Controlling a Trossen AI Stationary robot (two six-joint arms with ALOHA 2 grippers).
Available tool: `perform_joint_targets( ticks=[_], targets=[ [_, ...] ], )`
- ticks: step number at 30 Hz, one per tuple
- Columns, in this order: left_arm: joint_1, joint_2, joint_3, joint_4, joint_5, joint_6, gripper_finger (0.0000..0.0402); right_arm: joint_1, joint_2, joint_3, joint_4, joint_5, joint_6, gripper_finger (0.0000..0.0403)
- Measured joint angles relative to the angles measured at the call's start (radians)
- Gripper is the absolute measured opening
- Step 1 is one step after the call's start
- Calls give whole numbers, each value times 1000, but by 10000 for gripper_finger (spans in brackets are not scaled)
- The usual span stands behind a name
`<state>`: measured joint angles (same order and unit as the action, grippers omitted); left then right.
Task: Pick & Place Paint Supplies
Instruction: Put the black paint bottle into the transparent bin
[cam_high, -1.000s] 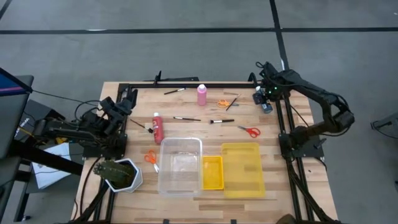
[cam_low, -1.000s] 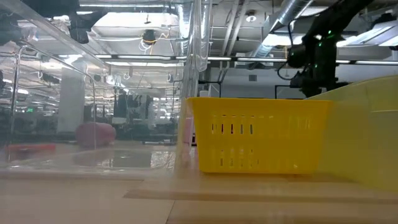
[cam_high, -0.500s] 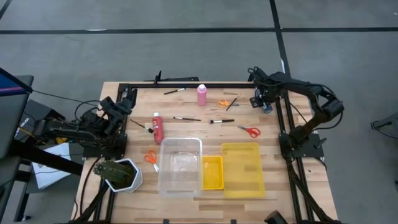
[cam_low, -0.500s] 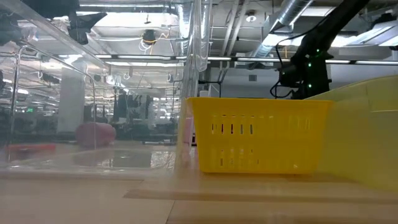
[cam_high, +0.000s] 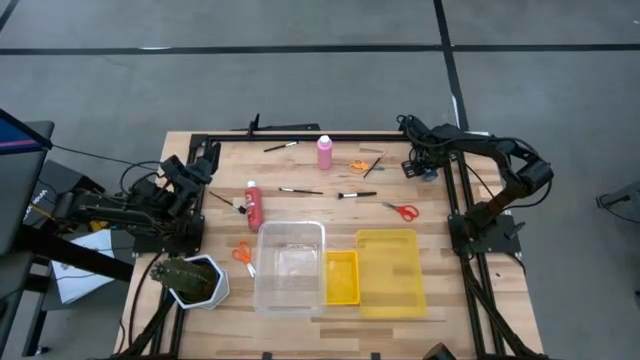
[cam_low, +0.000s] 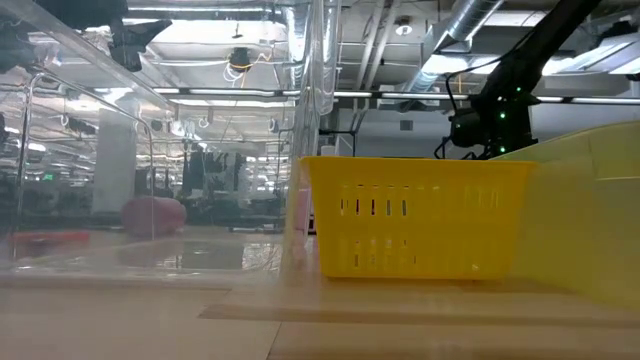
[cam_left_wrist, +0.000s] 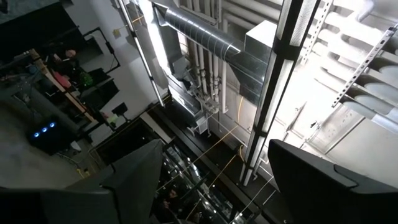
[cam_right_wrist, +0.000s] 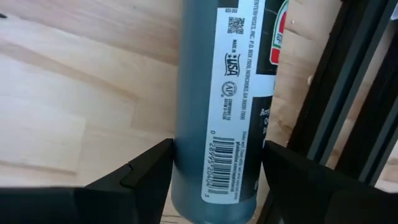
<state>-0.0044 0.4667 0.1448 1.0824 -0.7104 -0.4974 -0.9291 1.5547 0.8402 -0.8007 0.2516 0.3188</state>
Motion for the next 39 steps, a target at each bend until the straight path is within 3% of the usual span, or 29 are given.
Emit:
perform_joint_targets(
  ticks=[27,39],
  targets=[
    [0,0,0,4,34,-1,287,26,4,-41,57,32,4,235],
    [0,0,0,11,54,1,287,121,1,-76,16,-161,95,235]
  ],
)
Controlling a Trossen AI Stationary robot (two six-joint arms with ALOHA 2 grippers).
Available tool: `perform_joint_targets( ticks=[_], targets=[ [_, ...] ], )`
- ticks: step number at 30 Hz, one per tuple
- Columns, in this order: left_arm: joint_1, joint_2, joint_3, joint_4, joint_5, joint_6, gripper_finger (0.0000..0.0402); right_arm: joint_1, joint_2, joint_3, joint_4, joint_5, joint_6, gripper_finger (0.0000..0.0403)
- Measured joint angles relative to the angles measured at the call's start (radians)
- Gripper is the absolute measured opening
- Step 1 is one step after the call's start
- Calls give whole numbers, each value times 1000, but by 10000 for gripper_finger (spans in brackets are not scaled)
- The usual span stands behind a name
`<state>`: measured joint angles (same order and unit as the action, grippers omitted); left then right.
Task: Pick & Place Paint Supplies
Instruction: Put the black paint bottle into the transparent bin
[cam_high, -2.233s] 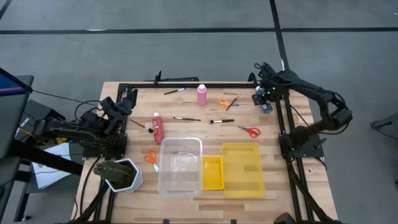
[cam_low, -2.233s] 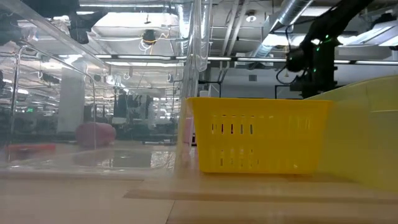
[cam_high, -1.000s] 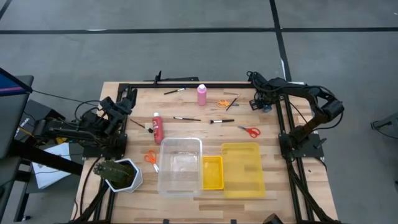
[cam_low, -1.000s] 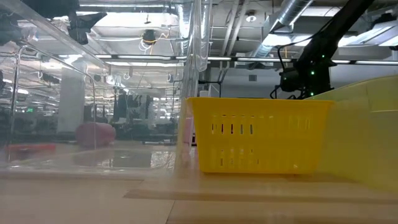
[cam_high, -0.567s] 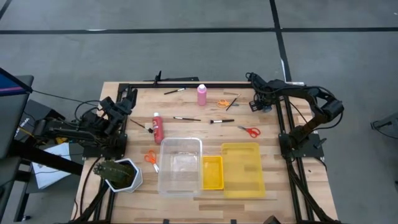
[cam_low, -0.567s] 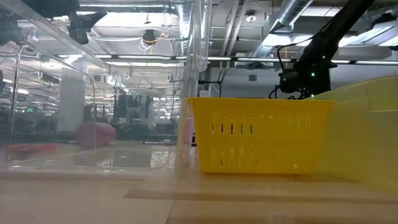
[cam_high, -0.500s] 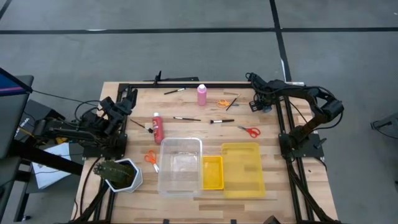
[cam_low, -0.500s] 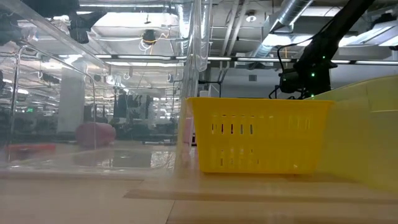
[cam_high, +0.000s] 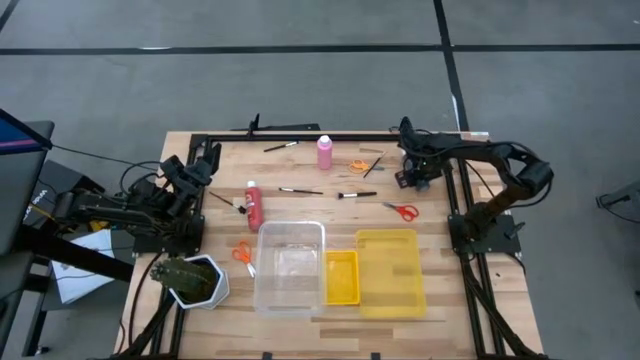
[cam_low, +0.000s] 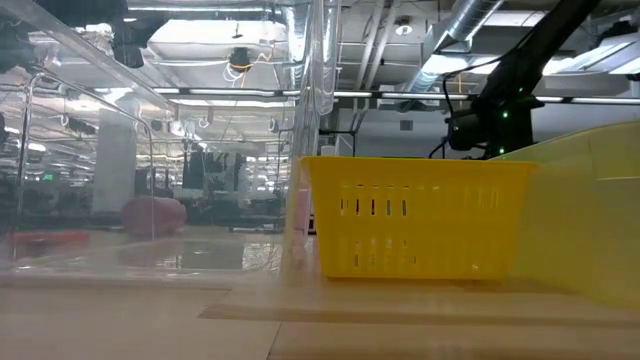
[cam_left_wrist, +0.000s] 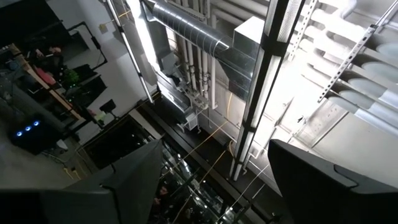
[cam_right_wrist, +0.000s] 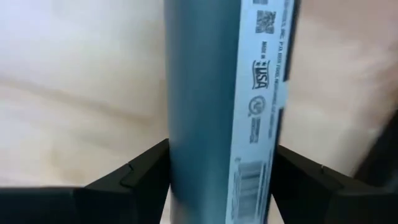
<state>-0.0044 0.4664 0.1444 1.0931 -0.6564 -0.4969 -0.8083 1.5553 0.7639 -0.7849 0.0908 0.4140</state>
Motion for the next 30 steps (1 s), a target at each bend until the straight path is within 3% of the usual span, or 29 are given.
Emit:
perform_joint_targets(
  ticks=[7,19,25,30],
  targets=[
    [0,0,0,0,0,0,287,86,1,-17,15,15,51,234],
    [0,0,0,0,0,-1,287,94,-7,-18,19,8,77,208],
    [0,0,0,0,0,-1,287,96,-124,-21,29,-141,92,211],
    [0,0,0,0,39,-9,287,117,-298,-19,59,-339,107,211]
  ],
)
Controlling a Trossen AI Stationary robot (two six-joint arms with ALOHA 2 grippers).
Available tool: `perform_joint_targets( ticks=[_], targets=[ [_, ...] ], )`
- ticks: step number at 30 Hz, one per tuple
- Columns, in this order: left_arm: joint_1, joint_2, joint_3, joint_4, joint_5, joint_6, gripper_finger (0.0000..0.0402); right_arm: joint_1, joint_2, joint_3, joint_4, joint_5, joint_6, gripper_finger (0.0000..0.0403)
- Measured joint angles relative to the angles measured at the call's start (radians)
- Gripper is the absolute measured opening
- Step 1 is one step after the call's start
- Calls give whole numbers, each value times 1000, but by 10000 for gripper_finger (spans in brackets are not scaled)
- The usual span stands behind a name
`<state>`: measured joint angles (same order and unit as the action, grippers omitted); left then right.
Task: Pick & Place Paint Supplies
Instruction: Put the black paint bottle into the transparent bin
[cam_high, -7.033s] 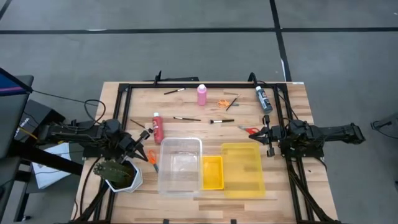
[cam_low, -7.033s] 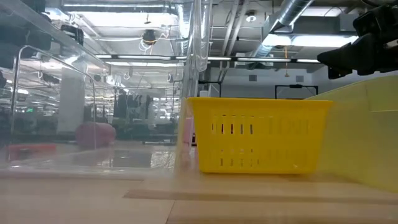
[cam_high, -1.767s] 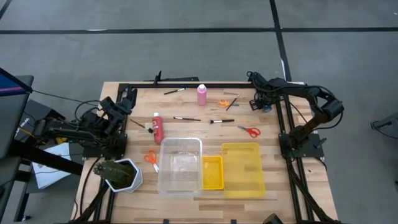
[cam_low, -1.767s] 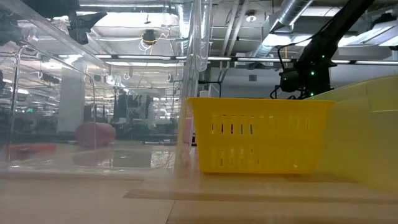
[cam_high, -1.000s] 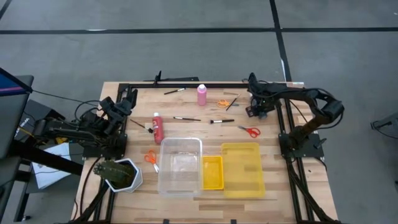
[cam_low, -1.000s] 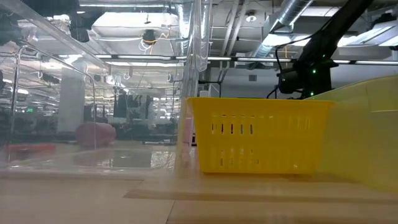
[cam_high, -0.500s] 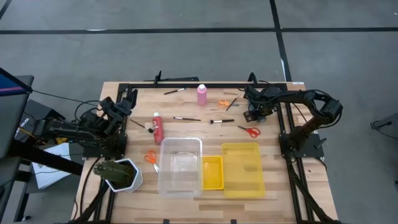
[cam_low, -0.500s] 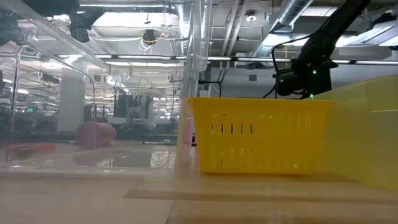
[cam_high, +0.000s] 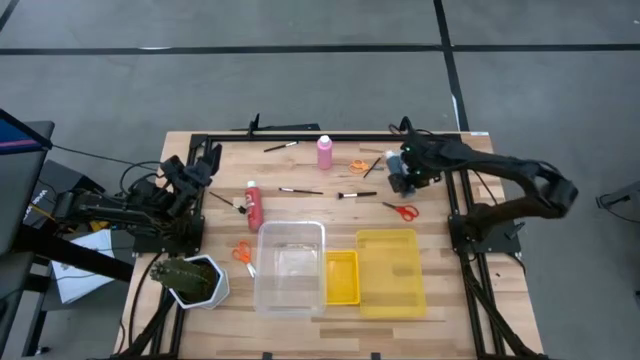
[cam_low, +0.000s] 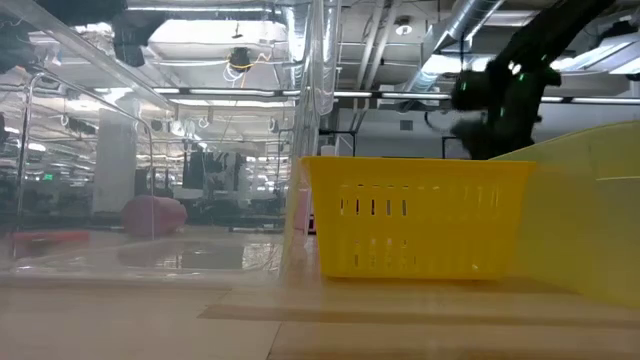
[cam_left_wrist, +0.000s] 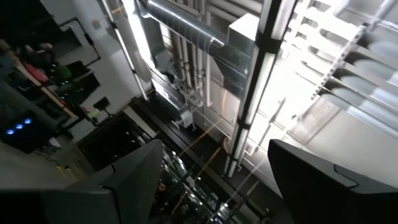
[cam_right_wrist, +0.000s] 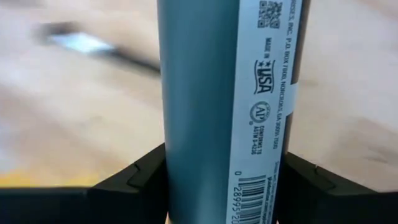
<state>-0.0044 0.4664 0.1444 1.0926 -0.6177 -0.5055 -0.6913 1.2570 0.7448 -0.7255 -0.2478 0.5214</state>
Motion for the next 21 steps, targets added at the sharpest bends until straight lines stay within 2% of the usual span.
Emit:
perform_joint_targets(
  ticks=[3,5,8,12,16,21],
  targets=[
    [0,7,24,-33,12,1,287,26,-108,0,58,-118,-45,211],
    [0,27,63,-83,13,13,287,46,-171,0,105,-153,-46,211],
    [0,82,157,-211,13,35,287,86,-238,8,167,-176,-13,211],
    [13,204,352,-461,49,82,287,143,-254,77,175,-176,-8,211],
    [67,372,583,-651,178,165,287,200,-202,183,157,-169,-40,211],
    [161,578,876,-793,430,264,287,261,-83,383,15,-131,-172,211]
  ],
)
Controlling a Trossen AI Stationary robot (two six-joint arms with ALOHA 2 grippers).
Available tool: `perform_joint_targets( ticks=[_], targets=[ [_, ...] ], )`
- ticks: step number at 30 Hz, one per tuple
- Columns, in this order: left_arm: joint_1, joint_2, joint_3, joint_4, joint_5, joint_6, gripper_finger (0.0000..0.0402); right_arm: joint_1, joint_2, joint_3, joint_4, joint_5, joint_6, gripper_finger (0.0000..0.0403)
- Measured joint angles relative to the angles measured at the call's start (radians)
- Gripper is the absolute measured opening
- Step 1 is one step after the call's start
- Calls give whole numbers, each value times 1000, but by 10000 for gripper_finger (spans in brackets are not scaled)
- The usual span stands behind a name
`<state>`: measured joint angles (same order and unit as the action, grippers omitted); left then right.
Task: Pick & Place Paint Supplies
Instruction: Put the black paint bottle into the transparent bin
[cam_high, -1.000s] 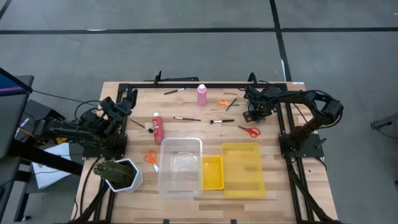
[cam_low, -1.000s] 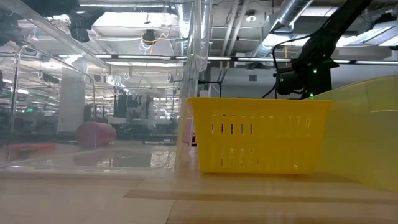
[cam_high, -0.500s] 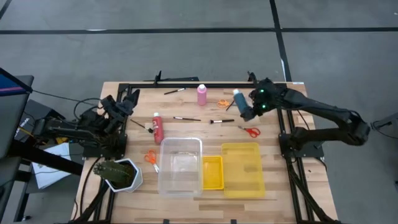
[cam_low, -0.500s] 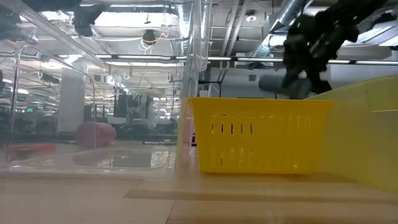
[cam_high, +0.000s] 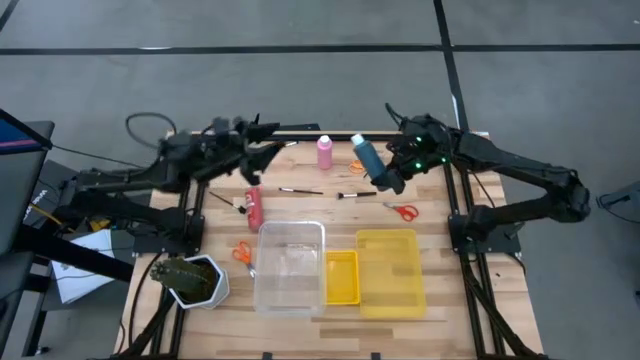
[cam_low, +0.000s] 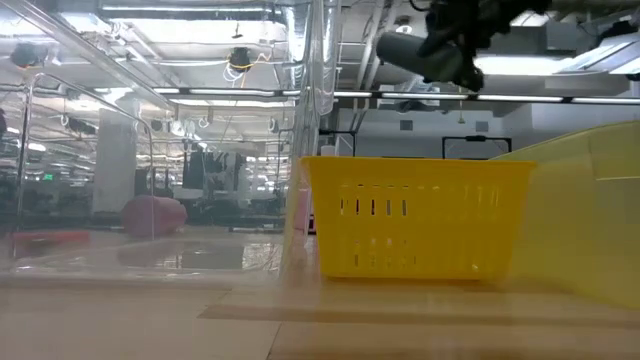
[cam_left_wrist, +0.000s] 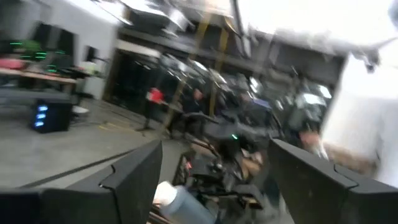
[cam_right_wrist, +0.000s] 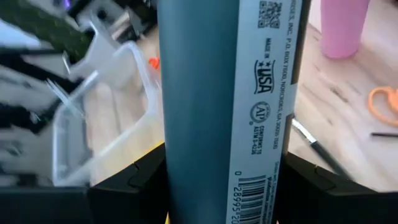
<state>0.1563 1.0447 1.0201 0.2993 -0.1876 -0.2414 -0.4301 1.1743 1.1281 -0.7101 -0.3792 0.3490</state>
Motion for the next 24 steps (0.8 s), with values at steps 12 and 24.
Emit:
perform_joint_targets(
  ticks=[12,24],
  targets=[
    [129,343,433,-442,426,113,287,99,266,562,-399,121,-303,211],
    [125,370,436,-466,465,114,287,183,359,730,-537,177,-421,211]
  ],
)
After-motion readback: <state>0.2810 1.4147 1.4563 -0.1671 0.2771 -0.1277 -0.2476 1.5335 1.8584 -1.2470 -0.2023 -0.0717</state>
